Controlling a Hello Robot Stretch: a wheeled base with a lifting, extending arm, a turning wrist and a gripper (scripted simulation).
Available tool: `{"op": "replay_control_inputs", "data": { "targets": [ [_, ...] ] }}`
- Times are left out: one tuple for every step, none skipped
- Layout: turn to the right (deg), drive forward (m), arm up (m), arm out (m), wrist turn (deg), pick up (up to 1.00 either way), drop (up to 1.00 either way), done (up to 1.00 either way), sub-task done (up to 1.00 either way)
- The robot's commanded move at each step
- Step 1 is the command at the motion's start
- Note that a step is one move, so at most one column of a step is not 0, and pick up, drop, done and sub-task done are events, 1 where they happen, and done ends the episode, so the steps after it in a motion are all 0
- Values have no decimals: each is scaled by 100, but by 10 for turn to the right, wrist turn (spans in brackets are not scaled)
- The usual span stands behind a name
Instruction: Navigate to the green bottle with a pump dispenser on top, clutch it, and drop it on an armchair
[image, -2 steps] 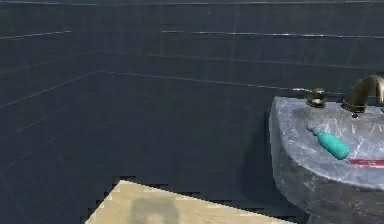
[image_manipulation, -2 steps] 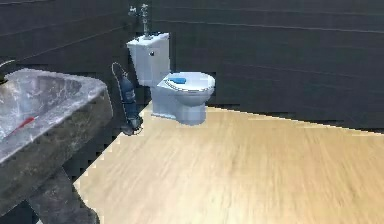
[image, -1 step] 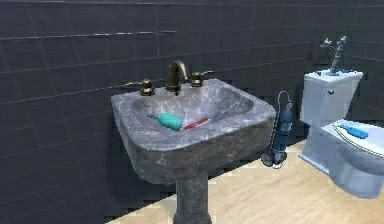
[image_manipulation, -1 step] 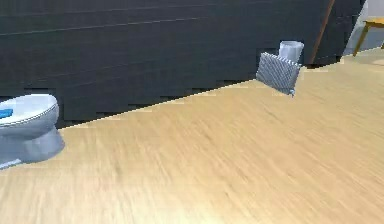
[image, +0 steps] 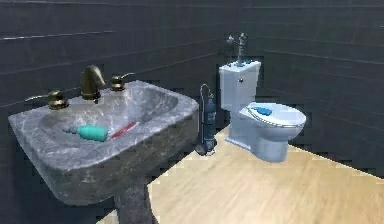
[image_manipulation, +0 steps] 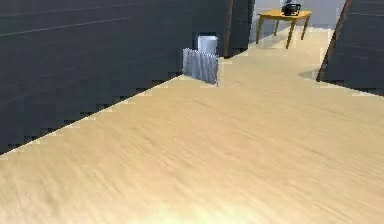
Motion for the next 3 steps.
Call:
{"op": "replay_control_inputs", "data": {
  "targets": [
    [0, 45, 0, 0, 0, 0, 0, 0, 0],
    [-450, 0, 0, 0, 0, 0, 0, 0, 0],
    [-450, 0, 0, 0, 0, 0, 0, 0, 0]
  ]
}}
